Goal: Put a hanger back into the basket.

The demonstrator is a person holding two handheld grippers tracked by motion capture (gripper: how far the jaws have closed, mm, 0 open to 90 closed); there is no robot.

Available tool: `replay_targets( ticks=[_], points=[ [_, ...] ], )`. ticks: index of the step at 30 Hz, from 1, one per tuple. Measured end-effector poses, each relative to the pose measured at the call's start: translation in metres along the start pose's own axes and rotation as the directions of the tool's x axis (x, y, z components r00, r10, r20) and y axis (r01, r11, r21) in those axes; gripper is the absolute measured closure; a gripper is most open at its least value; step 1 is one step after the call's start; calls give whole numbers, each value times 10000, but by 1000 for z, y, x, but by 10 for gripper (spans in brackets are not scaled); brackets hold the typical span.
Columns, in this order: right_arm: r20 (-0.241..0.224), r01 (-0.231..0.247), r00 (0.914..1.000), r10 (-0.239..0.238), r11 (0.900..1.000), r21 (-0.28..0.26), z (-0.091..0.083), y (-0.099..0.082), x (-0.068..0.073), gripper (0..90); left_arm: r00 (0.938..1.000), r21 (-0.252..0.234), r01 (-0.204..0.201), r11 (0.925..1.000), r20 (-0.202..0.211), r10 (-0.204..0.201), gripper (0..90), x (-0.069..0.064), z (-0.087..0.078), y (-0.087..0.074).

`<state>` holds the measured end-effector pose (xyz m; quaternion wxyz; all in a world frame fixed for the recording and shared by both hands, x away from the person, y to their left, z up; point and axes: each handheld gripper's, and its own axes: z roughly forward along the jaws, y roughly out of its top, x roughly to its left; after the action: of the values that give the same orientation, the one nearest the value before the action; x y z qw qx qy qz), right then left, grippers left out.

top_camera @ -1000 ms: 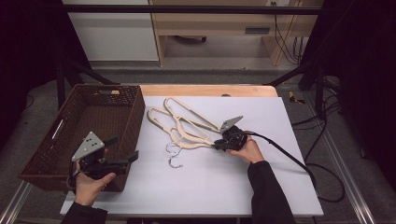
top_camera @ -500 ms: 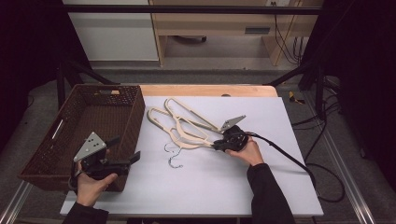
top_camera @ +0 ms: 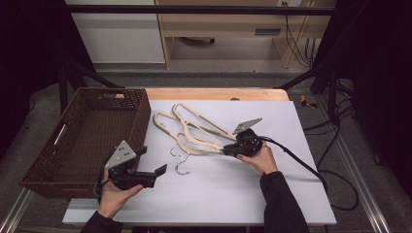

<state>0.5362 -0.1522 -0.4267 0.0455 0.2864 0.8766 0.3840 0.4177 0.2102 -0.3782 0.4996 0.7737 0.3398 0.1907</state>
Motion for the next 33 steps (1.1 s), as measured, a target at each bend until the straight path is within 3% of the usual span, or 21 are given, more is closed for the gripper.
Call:
replay_targets(
  ticks=[4, 8, 16, 17, 18, 20, 21, 24, 25, 33],
  points=[
    [-34, 0, 10000, 0, 9999, -114, -5, 0, 2, 797, 10000, 243, -91, 9997, -13, 91, 86, -5, 16, 12],
    [2, -21, 10000, 21, 10000, -64, -6, 0, 3, 797, 10000, 338, 85, 9994, 23, -86, 123, -3, 32, 26],
    [-27, 49, 10000, -49, 10000, -73, -7, -1, 6, 797, 9997, 1639, 138, 9864, -197, -107, 219, 14, 82, 33],
    [-35, 47, 10000, -47, 10000, -79, -7, -1, 6, 796, 9997, 1639, 138, 9864, -197, -107, 226, 14, 82, 33],
    [-42, 23, 10000, -23, 10000, -80, -7, -2, 6, 796, 9998, 2016, 43, 9795, -201, -2, 236, 18, 93, 31],
    [-60, 135, 9999, -136, 9999, -52, -7, -2, 6, 796, 9998, 2145, 5, 9767, -212, 41, 265, 19, 98, 30],
    [-11, 83, 10000, -83, 9999, -68, -6, -2, 7, 796, 9997, 2449, -173, 9694, -128, 211, 285, 21, 107, 27],
    [-57, 164, 9998, -165, 9998, -72, -6, -2, 7, 796, 9994, 2647, -276, 9639, -119, 319, 319, 23, 111, 25],
    [-57, 136, 9999, -136, 9999, -71, -6, -2, 7, 796, 9988, 2939, -418, 9549, -131, 477, 343, 24, 116, 22],
    [-63, 146, 9999, -146, 9999, -63, -5, -3, 8, 796, 9992, 3336, -409, 9418, 144, 383, 487, 30, 133, 14]
  ],
)
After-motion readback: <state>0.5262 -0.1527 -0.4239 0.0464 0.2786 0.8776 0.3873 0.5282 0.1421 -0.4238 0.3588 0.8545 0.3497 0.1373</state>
